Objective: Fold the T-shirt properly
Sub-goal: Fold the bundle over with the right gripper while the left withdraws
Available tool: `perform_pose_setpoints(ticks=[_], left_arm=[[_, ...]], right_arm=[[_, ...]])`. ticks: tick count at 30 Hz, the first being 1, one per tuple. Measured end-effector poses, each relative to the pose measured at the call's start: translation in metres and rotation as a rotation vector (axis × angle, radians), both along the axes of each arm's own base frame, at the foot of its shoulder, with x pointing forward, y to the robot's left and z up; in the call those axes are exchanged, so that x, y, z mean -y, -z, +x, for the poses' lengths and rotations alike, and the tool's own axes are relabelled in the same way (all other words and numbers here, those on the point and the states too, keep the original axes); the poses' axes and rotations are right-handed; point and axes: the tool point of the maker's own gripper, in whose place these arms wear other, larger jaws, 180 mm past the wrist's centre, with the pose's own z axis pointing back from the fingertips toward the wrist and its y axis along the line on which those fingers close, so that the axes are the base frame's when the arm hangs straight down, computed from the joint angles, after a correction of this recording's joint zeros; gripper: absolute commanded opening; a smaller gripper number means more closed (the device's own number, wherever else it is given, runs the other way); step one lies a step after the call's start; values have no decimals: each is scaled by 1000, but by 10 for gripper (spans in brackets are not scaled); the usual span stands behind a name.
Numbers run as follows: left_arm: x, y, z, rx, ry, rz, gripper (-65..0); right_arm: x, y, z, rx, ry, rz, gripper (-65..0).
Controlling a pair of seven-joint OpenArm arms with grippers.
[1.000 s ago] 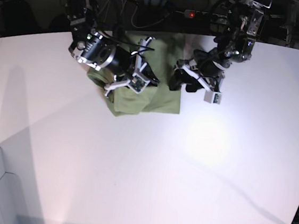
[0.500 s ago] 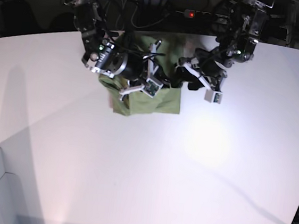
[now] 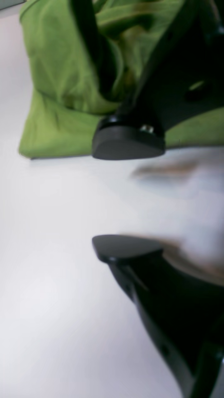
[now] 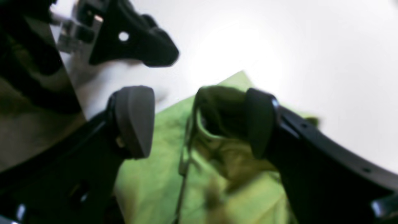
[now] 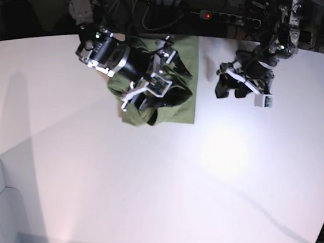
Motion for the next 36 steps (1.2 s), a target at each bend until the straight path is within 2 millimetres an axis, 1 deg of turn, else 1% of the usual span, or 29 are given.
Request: perform_pose_setpoints(ticks=[1, 2, 4, 7, 10, 12, 14, 16, 19, 21, 24, 26, 28, 30, 31, 33, 35, 36], left_arm=[[-7, -3, -1, 6, -15, 11, -283], [-15, -5, -3, 10, -32, 22, -283], [-28, -9, -8, 11, -61, 41, -283], [-48, -16, -12, 23, -111, 71, -283], [-61, -22, -15, 32, -138, 92, -283], [-68, -24, -15, 37, -156, 103, -283], [-72, -25, -17, 36, -162, 109, -283], [-71, -23, -18, 31, -162, 107, -283], [-70, -22, -20, 28, -164, 103, -283], [-68, -22, -24, 20, -158, 104, -283], [-62, -32, -25, 44, -162, 93, -283], [-64, -37, -24, 57, -172, 93, -283], [-69, -44, -24, 80, -190, 103, -283], [-72, -42, -29, 66, -199, 105, -283], [-74, -41, -30, 62, -208, 107, -283], [-75, -39, -32, 56, -214, 108, -283], [-76, -40, -31, 58, -216, 109, -283], [-76, -40, -31, 60, -216, 108, -283]], right_arm=[[8, -4, 4, 13, 27, 4, -211], [19, -2, 9, 12, 63, -9, -210], [40, 6, 17, 5, 115, -68, -210], [50, 10, 25, -9, 153, -55, -210], [55, 24, 24, -43, 159, -84, -210], [50, 26, 20, -52, 143, -82, -210], [37, 25, 14, -52, 103, -71, -210], [22, 23, 9, -51, 60, -56, -210], [-1, 22, 14, -51, 10, -31, -210], [-14, 26, 16, -71, -10, -13, -209], [-28, 35, 19, -104, -24, -9, -204], [-37, 29, 24, -100, -25, 12, -204], [-39, 12, 32, -50, -20, 38, -204], [-38, -6, 34, 0, -15, 58, -204], [-36, -11, 33, 17, -18, 63, -204], [-27, -11, 23, 30, -30, 47, -204], [-10, -1, 18, 25, -21, -17, -204], [-1, 1, 19, 23, -2, -28, -204]])
